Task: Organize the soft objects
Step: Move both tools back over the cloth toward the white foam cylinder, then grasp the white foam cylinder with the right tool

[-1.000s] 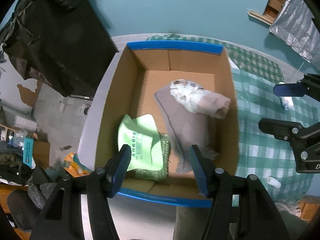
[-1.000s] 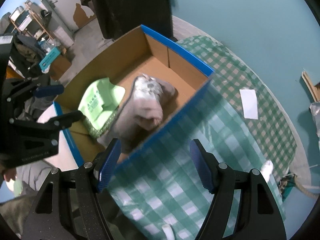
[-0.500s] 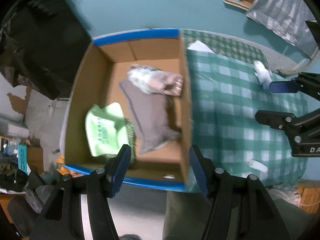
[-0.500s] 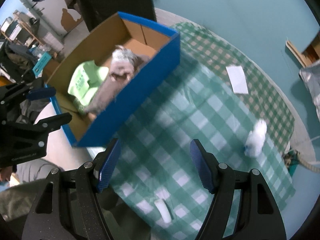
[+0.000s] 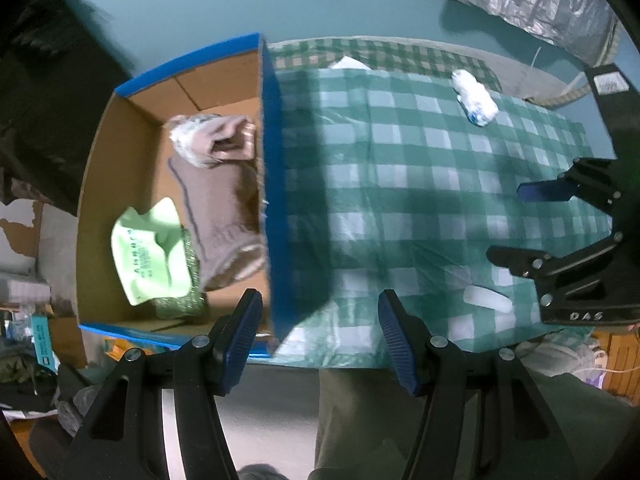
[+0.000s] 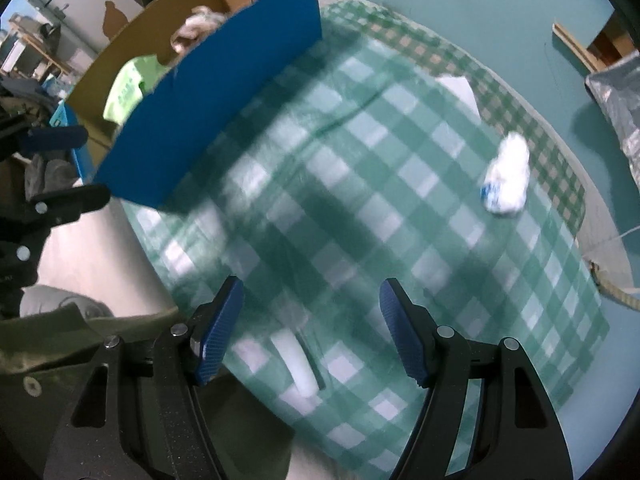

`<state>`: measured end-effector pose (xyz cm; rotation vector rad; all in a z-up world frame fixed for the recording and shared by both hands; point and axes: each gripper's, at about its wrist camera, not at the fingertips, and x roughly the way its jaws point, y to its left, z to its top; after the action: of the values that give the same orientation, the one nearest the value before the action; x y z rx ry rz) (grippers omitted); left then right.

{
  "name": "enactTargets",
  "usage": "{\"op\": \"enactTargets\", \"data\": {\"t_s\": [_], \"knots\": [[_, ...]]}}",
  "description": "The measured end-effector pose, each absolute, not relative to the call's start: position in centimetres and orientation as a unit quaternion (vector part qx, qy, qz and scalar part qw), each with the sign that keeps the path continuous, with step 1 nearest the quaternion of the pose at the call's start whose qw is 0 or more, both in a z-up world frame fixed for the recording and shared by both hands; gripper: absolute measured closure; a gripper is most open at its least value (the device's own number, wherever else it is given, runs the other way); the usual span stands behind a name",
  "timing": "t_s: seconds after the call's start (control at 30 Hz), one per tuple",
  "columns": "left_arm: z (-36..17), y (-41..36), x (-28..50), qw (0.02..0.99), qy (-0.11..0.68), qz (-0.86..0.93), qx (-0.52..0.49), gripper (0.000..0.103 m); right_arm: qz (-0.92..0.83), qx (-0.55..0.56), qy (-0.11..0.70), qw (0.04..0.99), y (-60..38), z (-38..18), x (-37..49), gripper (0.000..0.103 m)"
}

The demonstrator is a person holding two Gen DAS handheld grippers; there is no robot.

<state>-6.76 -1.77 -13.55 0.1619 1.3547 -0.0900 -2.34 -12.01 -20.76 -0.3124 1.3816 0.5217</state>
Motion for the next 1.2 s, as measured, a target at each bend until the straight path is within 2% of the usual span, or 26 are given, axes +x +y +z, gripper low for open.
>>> {"op": "enactTargets", "data": {"t_s": [0.5,0.6,0.63,0.8,1.07,1.17,1.2], "knots": [[-17.2,-5.2,-8.4,0.764,0.637,-0.044,0.093,0.042,0.266,-0.185,0.632,0.704,-12.7,-26.3,-7.6,0.031],[-17.9,-5.4,-9.0,0.763,0.638,-0.045,0.092,0.041,0.271,-0.198,0.629,0.701,-12.6,-27.2,-8.4,0.035],[-18.1,-5.4,-9.2,0.763,0.638,-0.045,0.091,0.042,0.269,-0.202,0.629,0.701,-12.5,-27.5,-8.6,0.039],[-19.4,-5.5,-9.7,0.758,0.645,-0.045,0.088,0.041,0.264,-0.22,0.626,0.7,-12.2,-28.6,-9.2,0.048],[-20.1,-5.7,-9.7,0.75,0.654,-0.046,0.085,0.041,0.269,-0.238,0.617,0.7,-11.7,-29.3,-10.0,0.056],[-19.9,-5.8,-9.7,0.75,0.654,-0.049,0.084,0.042,0.26,-0.24,0.614,0.706,-11.8,-29.4,-10.2,0.075],[-19.8,-6.0,-9.7,0.751,0.653,-0.05,0.086,0.042,0.261,-0.233,0.615,0.706,-12.0,-29.3,-10.1,0.086]]}}
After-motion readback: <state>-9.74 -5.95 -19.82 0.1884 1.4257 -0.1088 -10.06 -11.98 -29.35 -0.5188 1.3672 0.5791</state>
